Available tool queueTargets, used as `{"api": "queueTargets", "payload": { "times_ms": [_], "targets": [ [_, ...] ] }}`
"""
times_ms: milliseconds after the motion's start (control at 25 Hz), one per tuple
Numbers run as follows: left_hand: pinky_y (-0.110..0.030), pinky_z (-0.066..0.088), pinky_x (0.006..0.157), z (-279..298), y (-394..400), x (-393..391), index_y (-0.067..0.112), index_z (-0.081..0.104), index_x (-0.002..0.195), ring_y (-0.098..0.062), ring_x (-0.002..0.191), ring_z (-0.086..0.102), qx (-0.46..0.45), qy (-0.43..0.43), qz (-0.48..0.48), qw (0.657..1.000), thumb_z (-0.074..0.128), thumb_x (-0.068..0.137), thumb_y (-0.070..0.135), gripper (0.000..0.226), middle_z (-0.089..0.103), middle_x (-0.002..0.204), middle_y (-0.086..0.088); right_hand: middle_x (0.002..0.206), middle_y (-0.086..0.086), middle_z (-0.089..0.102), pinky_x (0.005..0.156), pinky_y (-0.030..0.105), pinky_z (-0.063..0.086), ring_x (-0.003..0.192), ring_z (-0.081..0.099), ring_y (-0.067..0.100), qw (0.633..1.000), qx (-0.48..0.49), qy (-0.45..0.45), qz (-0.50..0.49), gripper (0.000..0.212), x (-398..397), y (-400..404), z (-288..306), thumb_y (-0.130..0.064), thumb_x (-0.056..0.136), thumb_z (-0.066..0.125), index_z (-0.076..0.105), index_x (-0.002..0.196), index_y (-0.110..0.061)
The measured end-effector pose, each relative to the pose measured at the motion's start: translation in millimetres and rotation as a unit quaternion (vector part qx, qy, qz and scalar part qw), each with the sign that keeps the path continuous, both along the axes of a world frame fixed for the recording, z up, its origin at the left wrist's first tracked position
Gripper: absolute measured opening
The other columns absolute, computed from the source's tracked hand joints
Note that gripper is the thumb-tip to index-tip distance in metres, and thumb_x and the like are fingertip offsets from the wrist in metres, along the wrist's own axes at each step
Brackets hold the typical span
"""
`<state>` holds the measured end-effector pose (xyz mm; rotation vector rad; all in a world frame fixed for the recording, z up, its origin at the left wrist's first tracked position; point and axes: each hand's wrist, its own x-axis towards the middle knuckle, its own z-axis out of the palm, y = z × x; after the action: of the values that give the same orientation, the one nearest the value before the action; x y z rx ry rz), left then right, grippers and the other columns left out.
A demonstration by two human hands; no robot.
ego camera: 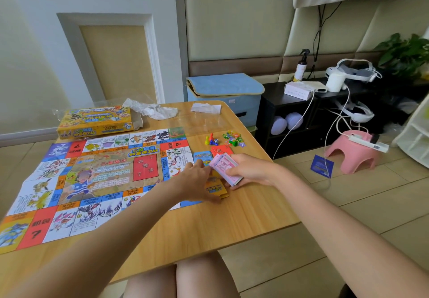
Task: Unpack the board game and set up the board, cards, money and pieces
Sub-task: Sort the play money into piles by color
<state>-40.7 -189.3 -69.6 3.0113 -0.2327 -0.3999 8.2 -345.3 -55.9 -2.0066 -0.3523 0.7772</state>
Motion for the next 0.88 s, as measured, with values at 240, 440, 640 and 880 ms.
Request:
{"api": "queueTargets", "payload": {
  "times_ms": [240,440,640,880],
  "targets": [
    [-0.026,0.040,0.095,33,4,7,0.015,0.045,0.133,-0.013,0.117,0.050,-0.561,0.054,0.100,0.820,0.060,0.079,0.054,0.069,0.054,0.128,0.000,0.096,0.012,0.062,0.067,0.028,0.057,0.080,0.062,0.020,0.974,0.212,0.080,-0.029,0.029,11,-13,23,-0.001,0.095,0.045,0.049,0.123,0.002],
    [-0.016,0.049,0.056,24,-37,17,0.008,0.060,0.103,-0.008,0.069,0.065,-0.815,0.117,0.189,0.535,0.041,0.097,0.016,0.022,0.068,0.084,-0.003,0.081,0.011,0.071,0.065,0.026,0.059,0.071,0.070,0.017,0.931,0.329,0.136,-0.076,0.016,7,-2,22,0.001,0.093,0.046,0.060,0.100,0.001],
    [-0.027,0.051,0.064,19,-44,34,0.008,0.061,0.094,-0.016,0.073,0.069,-0.845,0.077,0.217,0.482,0.039,0.098,0.010,0.023,0.071,0.082,-0.007,0.082,0.015,0.064,0.049,0.028,0.056,0.055,0.067,0.019,0.934,0.272,0.019,-0.232,0.014,13,1,6,-0.010,0.086,0.066,0.053,0.086,-0.004],
    [-0.035,0.053,0.071,9,-47,49,0.004,0.056,0.105,-0.025,0.081,0.064,-0.832,0.053,0.259,0.488,0.039,0.098,0.006,0.019,0.065,0.096,-0.015,0.082,0.012,0.067,0.044,0.018,0.048,0.050,0.058,0.016,0.923,0.230,-0.035,-0.306,0.013,33,-3,-10,-0.016,0.083,0.070,0.066,0.087,-0.005]
  ]
}}
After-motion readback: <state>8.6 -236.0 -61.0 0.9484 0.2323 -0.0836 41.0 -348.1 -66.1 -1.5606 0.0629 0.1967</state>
